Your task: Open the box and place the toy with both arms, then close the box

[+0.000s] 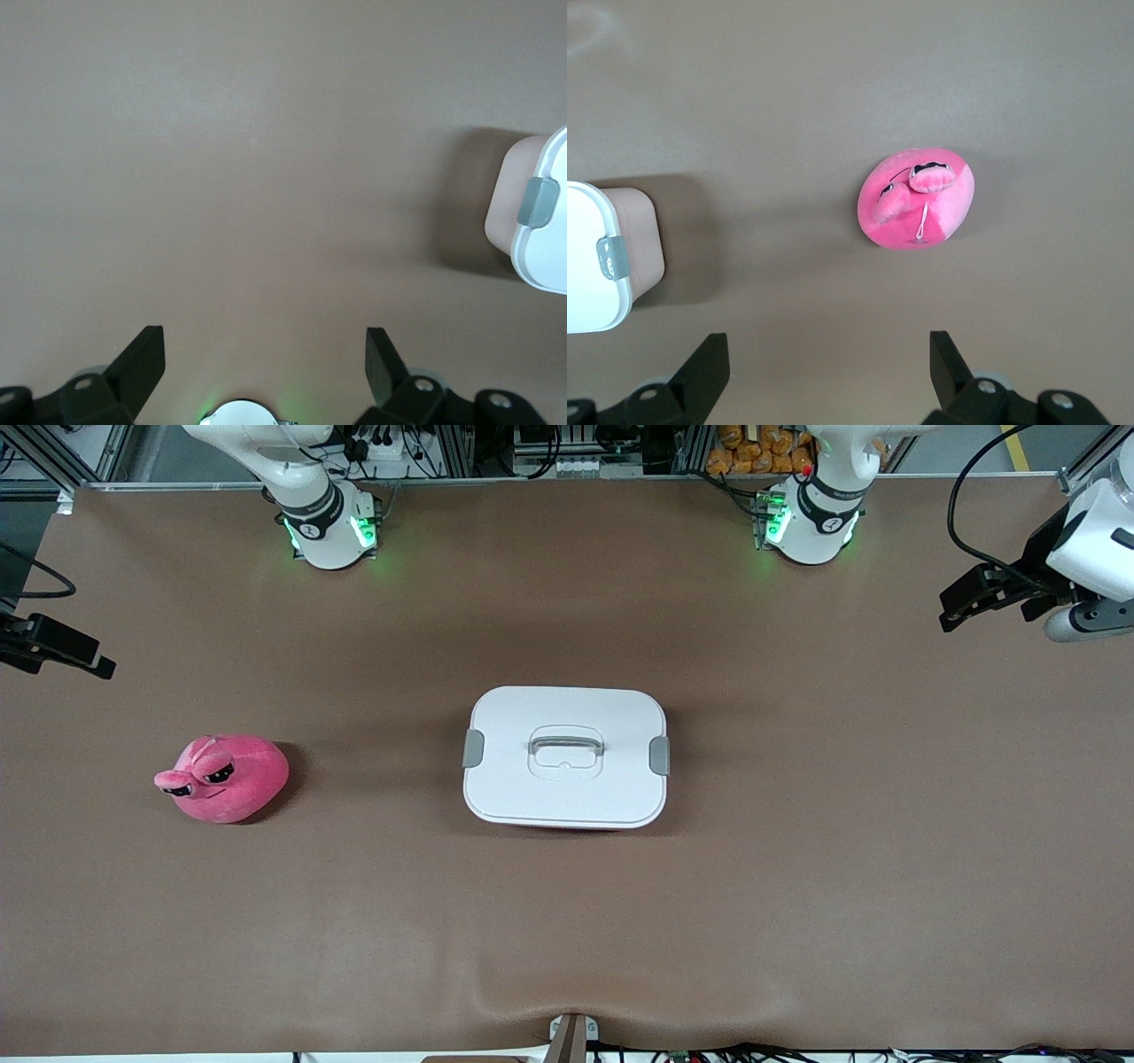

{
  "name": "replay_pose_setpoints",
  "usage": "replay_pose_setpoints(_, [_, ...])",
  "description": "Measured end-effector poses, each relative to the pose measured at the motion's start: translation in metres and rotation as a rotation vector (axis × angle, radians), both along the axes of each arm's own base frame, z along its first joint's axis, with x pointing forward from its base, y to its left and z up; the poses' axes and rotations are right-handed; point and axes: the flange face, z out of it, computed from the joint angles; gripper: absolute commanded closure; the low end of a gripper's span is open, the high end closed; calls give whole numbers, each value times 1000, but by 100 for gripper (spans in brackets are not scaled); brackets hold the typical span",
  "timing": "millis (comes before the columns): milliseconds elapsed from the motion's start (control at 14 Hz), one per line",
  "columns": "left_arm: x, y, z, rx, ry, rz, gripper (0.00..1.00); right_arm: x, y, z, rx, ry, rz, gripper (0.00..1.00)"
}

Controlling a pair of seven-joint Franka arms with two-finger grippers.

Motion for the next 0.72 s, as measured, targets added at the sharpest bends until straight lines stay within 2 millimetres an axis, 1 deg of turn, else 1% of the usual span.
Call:
replay_pose_setpoints(430, [0, -2, 1, -1, -3, -3, 0, 0, 1, 0, 2, -4, 1, 0])
replay_pose_setpoints(716, [0, -3, 7, -7, -15, -6, 0, 0, 2, 0, 2, -3, 4, 0])
